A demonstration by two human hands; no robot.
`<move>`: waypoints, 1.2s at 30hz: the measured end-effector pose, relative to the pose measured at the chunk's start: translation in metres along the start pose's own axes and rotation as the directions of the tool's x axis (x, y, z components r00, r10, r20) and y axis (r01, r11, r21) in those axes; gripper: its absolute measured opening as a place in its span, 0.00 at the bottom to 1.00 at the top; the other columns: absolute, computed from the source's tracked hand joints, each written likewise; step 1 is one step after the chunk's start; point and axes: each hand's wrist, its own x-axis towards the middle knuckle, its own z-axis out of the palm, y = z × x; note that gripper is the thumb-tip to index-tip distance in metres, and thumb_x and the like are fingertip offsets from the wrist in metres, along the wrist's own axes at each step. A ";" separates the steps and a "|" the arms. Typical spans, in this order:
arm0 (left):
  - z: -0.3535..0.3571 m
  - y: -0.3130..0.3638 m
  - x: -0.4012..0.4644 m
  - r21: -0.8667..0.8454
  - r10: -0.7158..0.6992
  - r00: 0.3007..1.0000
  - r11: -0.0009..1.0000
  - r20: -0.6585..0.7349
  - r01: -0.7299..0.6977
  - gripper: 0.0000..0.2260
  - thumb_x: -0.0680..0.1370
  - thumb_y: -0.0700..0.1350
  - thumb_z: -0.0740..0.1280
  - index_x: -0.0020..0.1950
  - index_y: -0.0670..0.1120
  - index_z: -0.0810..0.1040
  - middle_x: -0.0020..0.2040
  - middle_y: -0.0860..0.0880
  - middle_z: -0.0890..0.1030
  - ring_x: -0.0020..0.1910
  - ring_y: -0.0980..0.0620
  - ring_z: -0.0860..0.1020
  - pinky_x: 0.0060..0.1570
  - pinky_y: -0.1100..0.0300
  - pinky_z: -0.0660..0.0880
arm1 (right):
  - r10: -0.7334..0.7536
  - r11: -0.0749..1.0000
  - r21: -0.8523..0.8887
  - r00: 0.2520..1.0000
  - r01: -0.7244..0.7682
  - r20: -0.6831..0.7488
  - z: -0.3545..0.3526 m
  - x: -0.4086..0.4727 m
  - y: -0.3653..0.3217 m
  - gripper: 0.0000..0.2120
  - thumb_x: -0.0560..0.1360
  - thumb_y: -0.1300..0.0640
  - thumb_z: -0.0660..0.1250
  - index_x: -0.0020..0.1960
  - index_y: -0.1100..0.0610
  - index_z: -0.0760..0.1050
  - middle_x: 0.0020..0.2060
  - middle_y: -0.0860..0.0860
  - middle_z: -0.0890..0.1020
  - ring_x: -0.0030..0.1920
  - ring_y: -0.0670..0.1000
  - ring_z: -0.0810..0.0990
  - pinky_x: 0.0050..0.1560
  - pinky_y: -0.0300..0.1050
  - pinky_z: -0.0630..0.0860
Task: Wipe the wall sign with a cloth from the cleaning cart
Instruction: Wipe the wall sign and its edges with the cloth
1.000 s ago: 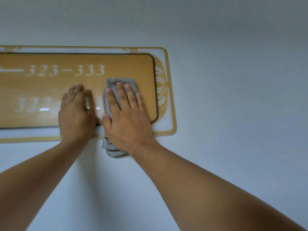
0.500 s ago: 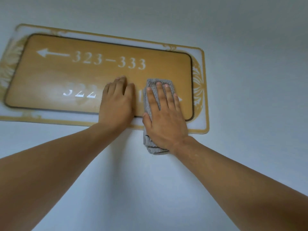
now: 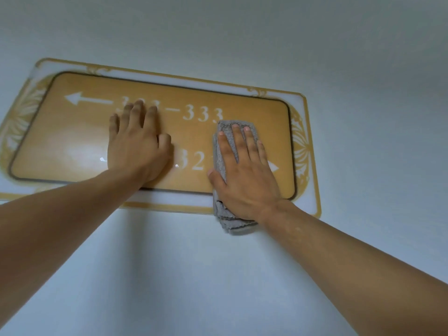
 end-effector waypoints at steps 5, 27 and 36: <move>0.005 -0.005 0.002 0.029 0.023 1.000 0.999 -0.017 -0.022 0.31 0.74 0.55 0.50 0.75 0.46 0.64 0.78 0.41 0.61 0.78 0.43 0.57 0.76 0.40 0.50 | 0.086 0.996 0.044 0.994 -0.084 -0.060 0.001 0.062 -0.007 0.37 0.78 0.34 0.43 0.80 0.51 0.40 0.80 0.54 0.41 0.78 0.54 0.36 0.77 0.56 0.39; 0.012 -0.012 0.005 -0.023 0.037 0.996 0.999 -0.078 -0.039 0.32 0.73 0.57 0.48 0.76 0.48 0.65 0.78 0.44 0.62 0.78 0.45 0.57 0.76 0.41 0.49 | 0.246 0.965 0.119 0.962 -0.232 -0.116 -0.003 0.185 0.006 0.38 0.77 0.32 0.44 0.80 0.50 0.44 0.80 0.53 0.45 0.79 0.54 0.41 0.77 0.55 0.41; 0.010 -0.012 0.005 -0.036 0.031 0.997 0.999 -0.071 -0.034 0.31 0.73 0.56 0.49 0.75 0.48 0.66 0.78 0.44 0.62 0.78 0.45 0.56 0.77 0.41 0.49 | 0.251 0.964 0.111 0.964 -0.240 -0.089 -0.004 0.180 0.002 0.38 0.76 0.31 0.42 0.80 0.49 0.42 0.80 0.52 0.44 0.79 0.54 0.39 0.77 0.55 0.40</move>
